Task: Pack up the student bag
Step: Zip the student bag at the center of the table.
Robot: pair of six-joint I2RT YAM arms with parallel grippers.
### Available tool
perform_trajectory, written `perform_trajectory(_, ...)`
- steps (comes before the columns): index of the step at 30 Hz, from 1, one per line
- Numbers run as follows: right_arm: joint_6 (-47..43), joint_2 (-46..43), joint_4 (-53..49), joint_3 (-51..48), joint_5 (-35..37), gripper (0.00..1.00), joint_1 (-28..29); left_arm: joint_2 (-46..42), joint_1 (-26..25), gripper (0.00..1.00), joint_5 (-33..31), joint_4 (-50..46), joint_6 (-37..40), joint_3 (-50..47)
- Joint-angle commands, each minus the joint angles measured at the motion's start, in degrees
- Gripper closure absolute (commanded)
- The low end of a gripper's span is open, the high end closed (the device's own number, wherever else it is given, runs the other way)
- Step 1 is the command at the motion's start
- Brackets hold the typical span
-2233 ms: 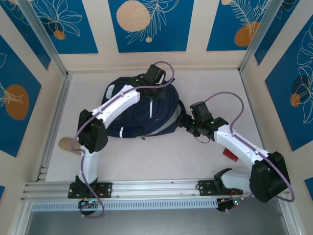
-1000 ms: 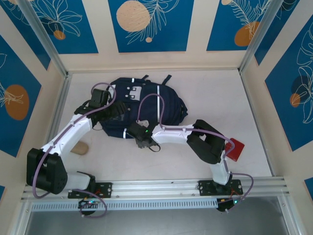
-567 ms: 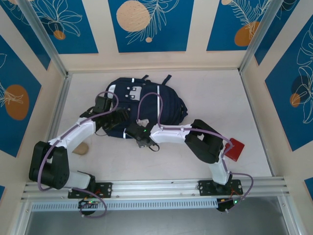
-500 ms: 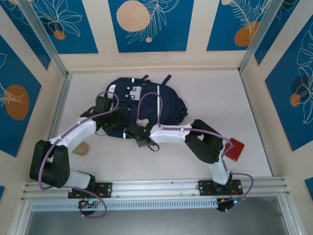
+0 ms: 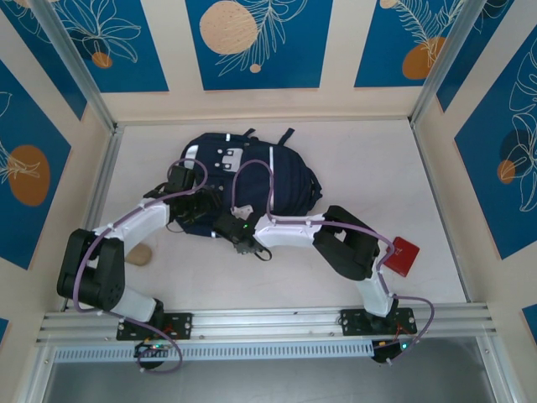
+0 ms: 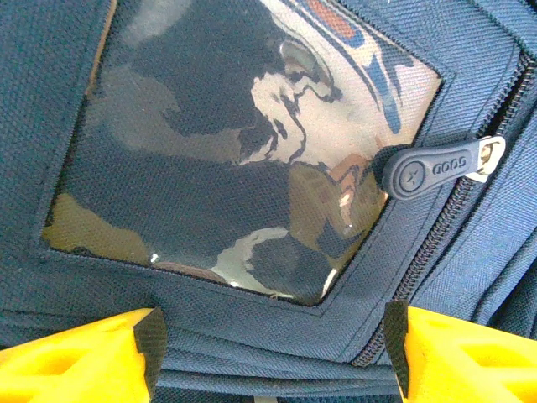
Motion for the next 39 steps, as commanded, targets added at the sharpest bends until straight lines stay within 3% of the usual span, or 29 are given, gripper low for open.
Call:
perform_trajectory(1, -1.39, 1.70, 1.38, 0.96, 1.74, 0.69, 0.38, 1.26, 0.53, 0.29, -1.15, 0.85, 0.35, 0.20)
perform_trajectory(10, -0.24, -0.75, -0.64, 0.12, 4.32, 0.90, 0.76, 2.10, 0.60, 0.32, -2.71, 0.00, 0.62, 0.29)
perform_trajectory(18, 4.21, -7.82, -5.10, -5.57, 6.26, 0.95, 0.06, 4.34, 0.69, 0.37, -5.91, -0.31, 1.23, -0.63)
perform_trajectory(28, 4.20, -15.26, -4.32, -15.64, 5.23, 0.93, -5.58, 5.12, 1.26, 0.39, -6.03, 0.22, 1.76, -1.46)
perform_trajectory(36, -1.63, -19.14, 0.81, -19.91, 1.13, 0.79, -7.96, 5.93, 1.55, 0.40, -5.60, 0.52, 2.19, -1.42)
perform_trajectory(39, -1.86, -19.16, 0.91, -19.86, 1.36, 0.82, -8.03, 6.37, 1.70, 0.40, -5.62, 0.38, 2.45, -1.07)
